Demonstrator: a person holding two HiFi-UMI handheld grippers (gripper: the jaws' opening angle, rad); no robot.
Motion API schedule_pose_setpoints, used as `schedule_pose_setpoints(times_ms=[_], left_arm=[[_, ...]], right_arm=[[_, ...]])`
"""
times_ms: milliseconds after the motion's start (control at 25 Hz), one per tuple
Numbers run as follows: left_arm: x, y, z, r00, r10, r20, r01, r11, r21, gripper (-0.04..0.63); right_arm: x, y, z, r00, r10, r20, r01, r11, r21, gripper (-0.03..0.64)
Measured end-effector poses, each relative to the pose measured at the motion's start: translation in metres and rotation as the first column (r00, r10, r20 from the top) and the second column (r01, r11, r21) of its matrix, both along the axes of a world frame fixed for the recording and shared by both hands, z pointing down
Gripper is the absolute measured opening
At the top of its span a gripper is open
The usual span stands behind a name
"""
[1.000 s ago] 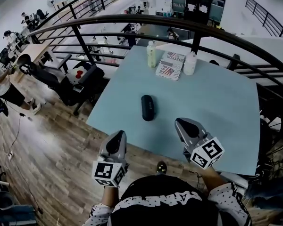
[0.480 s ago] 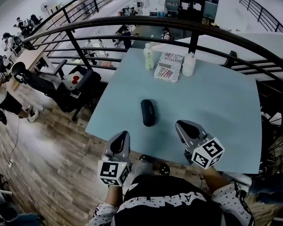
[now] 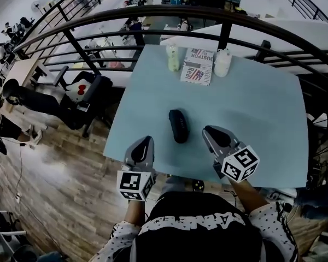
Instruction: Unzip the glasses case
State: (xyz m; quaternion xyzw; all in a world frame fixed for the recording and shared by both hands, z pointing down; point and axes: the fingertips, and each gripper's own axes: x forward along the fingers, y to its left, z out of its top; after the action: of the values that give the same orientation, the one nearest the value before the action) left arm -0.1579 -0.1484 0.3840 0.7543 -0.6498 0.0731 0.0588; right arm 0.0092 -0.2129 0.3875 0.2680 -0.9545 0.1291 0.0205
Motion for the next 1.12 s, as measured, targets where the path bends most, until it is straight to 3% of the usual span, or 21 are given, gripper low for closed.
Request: schedule_pose_setpoints(times_ms=[600, 800, 1120], left_arm=[[-0.045, -0.075, 0.071, 0.983, 0.159, -0.090, -0.167, 0.982, -0.089, 0.000], [-0.060, -0.099, 0.090, 0.972, 0.206, -0.114, -0.215, 0.973, -0.078, 0.000], [-0.068, -0.120, 0.103, 0.959, 0.264, -0.107, -0.275, 0.955, -0.107, 0.000]], right_arm=[[-0.071, -0.047, 0.090, 0.980, 0.126, -0.154, -0.150, 0.976, -0.157, 0.114], [-0.092, -0.065, 0.120, 0.967, 0.163, -0.194, -0.200, 0.961, -0.190, 0.146], [-0.111, -0.075, 0.174, 0.924, 0.182, -0.337, -0.273, 0.931, -0.243, 0.304]])
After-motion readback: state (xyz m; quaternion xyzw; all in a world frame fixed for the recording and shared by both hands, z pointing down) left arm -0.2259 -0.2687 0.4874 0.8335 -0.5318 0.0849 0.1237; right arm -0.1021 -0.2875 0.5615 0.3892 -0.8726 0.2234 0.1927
